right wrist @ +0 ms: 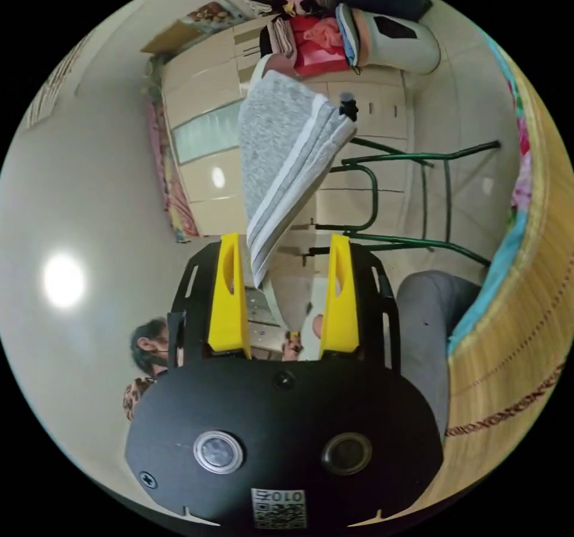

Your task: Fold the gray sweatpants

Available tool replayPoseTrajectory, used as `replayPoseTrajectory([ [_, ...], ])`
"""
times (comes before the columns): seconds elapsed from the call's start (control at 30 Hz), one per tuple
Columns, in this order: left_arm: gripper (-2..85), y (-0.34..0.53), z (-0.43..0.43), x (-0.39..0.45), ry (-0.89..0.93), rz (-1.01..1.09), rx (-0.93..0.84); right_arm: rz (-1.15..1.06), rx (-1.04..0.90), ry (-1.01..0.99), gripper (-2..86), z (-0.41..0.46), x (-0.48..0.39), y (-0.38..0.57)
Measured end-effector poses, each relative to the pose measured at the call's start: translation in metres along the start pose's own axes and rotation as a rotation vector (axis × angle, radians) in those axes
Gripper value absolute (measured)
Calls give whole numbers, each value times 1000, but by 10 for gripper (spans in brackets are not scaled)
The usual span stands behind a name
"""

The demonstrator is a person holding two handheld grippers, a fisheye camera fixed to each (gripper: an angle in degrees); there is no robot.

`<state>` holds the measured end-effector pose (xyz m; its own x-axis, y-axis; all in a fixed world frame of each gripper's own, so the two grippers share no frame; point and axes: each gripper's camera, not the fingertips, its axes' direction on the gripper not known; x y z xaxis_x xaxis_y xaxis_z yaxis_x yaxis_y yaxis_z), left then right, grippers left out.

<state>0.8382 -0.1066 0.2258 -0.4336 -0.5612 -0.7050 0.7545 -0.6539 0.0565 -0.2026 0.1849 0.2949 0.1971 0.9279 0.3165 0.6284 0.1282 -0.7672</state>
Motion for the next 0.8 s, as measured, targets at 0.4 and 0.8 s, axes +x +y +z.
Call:
replayPoseTrajectory([
  [0.4,70,-26,10,-109,278,-138,75,-99,47,-32,178,22,0,-31],
  [0.8,41,-38,-43,-113,-1,54,60,-146,88,255,46,42,-6,-44],
])
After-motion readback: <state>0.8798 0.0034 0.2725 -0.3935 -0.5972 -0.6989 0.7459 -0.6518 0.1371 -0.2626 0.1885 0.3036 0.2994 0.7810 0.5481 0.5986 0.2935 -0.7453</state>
